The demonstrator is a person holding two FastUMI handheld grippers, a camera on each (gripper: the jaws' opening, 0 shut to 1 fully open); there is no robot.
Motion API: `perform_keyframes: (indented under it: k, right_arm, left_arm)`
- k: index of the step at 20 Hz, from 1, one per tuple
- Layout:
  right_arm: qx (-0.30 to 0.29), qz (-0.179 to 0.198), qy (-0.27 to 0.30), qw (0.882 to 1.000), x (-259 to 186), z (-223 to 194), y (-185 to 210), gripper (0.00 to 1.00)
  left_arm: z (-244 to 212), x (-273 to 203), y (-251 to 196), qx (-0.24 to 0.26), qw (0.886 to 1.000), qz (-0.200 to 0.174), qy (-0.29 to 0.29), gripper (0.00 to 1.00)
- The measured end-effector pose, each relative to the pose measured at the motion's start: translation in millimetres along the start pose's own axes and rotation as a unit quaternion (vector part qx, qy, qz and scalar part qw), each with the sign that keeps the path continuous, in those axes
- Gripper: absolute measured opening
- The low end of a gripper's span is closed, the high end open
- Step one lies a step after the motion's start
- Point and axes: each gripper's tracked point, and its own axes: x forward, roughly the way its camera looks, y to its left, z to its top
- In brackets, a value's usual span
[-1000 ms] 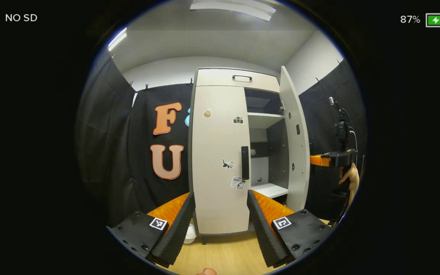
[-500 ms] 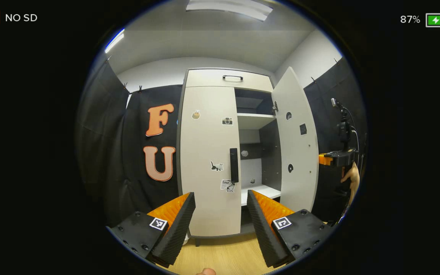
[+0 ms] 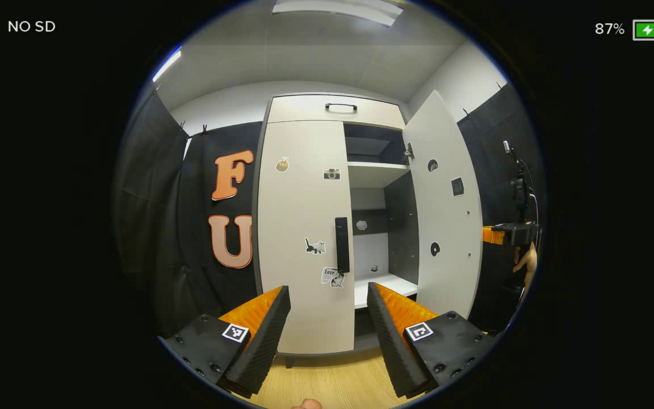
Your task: Open the right door of the double-door shoe cabinet with the right hand, and open the left door with the left hand.
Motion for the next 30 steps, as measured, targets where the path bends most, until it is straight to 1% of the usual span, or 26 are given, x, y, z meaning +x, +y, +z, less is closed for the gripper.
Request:
perform_keyframes:
  k: [1, 3, 4, 5, 6, 7, 8, 9, 10, 11, 13, 15, 16, 17, 23, 27, 30]
  right_arm:
    - [0.004, 0.004, 0.0, 1.0, -0.6, 0.0, -0.9, 0.0]
    - [0.006, -0.005, -0.003, 1.0, -1.4, 0.6, -12.3, 0.02]
    - [0.007, -0.011, -0.004, 1.0, -2.6, 0.4, -18.0, 0.17]
    - [0.009, -0.016, -0.005, 1.0, -4.3, 0.3, -23.4, 0.19]
    - [0.011, -0.023, -0.006, 1.0, -7.4, 1.2, -29.4, 0.49]
    - [0.01, -0.03, -0.007, 0.999, -10.2, 1.2, -34.8, 0.57]
    - [0.007, -0.039, -0.009, 0.999, -13.7, 2.3, -41.0, 0.68]
    - [0.002, -0.046, -0.013, 0.999, -17.6, 4.4, -44.7, 0.73]
    - [-0.002, -0.047, -0.018, 0.999, -22.3, 6.9, -46.9, 0.82]
    - [-0.003, -0.049, -0.024, 0.999, -27.3, 9.7, -49.0, 0.86]
    - [-0.004, -0.059, -0.04, 0.997, -34.6, 20.0, -58.3, 0.99]
    - [-0.005, -0.072, -0.053, 0.996, -41.1, 28.6, -66.9, 0.98]
    - [-0.006, -0.079, -0.057, 0.995, -43.7, 31.7, -72.8, 0.87]
    - [-0.007, -0.084, -0.061, 0.995, -45.8, 33.5, -76.4, 0.93]
    - [-0.012, -0.098, -0.064, 0.993, -49.6, 34.7, -89.6, 0.92]
    - [-0.016, -0.102, -0.064, 0.993, -47.6, 32.8, -91.3, 0.92]
    - [-0.02, -0.096, -0.057, 0.994, -44.6, 27.7, -90.2, 0.92]
  left_arm:
    - [-0.4, 4.1, -0.7, 0.001, 1.0, 0.002, 0.002, 0.82]
    - [-1.4, 14.9, -2.0, 0.0, 1.0, 0.004, 0.004, 0.82]
    - [-1.7, 21.3, -2.5, -0.001, 1.0, 0.005, 0.004, 0.82]
    - [-1.5, 28.3, -5.2, -0.001, 1.0, 0.005, 0.004, 0.82]
    - [-1.8, 33.9, -7.3, 0.0, 1.0, 0.005, 0.004, 0.82]
    - [-2.3, 40.6, -9.2, 0.001, 1.0, 0.005, 0.005, 0.82]
    - [-3.4, 47.6, -10.2, 0.003, 1.0, 0.005, 0.006, 0.82]
    - [-3.2, 55.8, -12.5, 0.005, 1.0, 0.005, 0.006, 0.82]
    - [-3.4, 63.2, -14.7, 0.007, 1.0, 0.005, 0.007, 0.82]
    - [-3.4, 71.6, -16.8, 0.007, 1.0, 0.005, 0.006, 0.82]
    - [0.9, 89.3, -17.5, 0.01, 1.0, 0.012, -0.002, 0.82]
    - [0.5, 106.9, -19.6, 0.011, 1.0, 0.015, 0.001, 0.82]
    - [0.6, 116.9, -23.3, 0.009, 1.0, 0.012, 0.002, 0.82]
    - [0.8, 126.9, -24.7, 0.006, 1.0, 0.01, 0.002, 0.82]
    - [-2.9, 184.6, -27.8, 0.009, 1.0, 0.016, 0.015, 0.82]
    - [-10.4, 220.0, -21.6, 0.0, 0.999, 0.032, 0.034, 0.82]
    - [-15.1, 239.0, -13.2, -0.003, 0.998, 0.041, 0.042, 0.82]
